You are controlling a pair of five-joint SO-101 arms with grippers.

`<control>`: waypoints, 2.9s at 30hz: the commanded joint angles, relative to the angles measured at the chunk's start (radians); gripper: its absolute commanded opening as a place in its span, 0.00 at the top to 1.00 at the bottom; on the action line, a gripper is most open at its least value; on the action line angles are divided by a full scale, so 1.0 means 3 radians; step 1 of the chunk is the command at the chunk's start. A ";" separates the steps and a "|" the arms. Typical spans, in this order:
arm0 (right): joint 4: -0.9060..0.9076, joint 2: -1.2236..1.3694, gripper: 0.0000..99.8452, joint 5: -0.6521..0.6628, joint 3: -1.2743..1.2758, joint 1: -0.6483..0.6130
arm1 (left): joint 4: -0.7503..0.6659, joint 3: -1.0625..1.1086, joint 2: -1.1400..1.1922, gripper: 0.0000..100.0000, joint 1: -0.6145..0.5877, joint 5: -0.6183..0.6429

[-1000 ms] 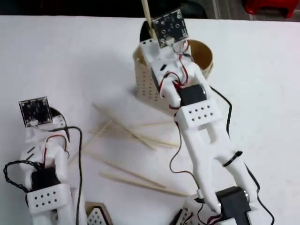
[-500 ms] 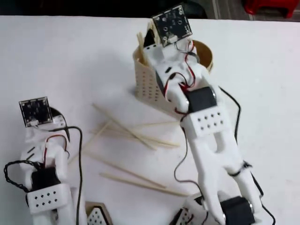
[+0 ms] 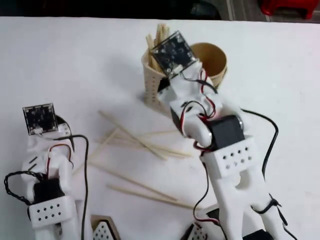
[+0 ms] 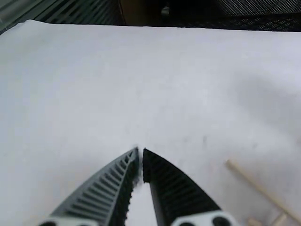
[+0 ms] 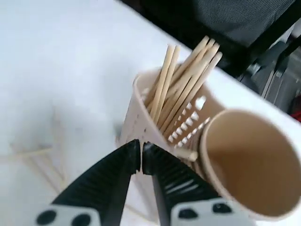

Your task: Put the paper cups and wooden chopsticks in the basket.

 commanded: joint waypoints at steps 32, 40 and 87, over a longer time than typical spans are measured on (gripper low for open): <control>-0.0903 -0.0095 0.98 -0.0460 0.1734 0.0775 | 0.1831 -0.1903 0.2094 0.80 0.1056 -0.2552; -0.0903 -0.0069 0.98 -0.0460 0.1744 0.0775 | 0.1811 -0.2409 0.3373 0.77 0.1291 -0.2665; -0.0954 -0.0095 0.98 -0.0440 0.1800 0.0780 | 0.3938 -0.3775 0.4048 0.98 0.0841 -0.4020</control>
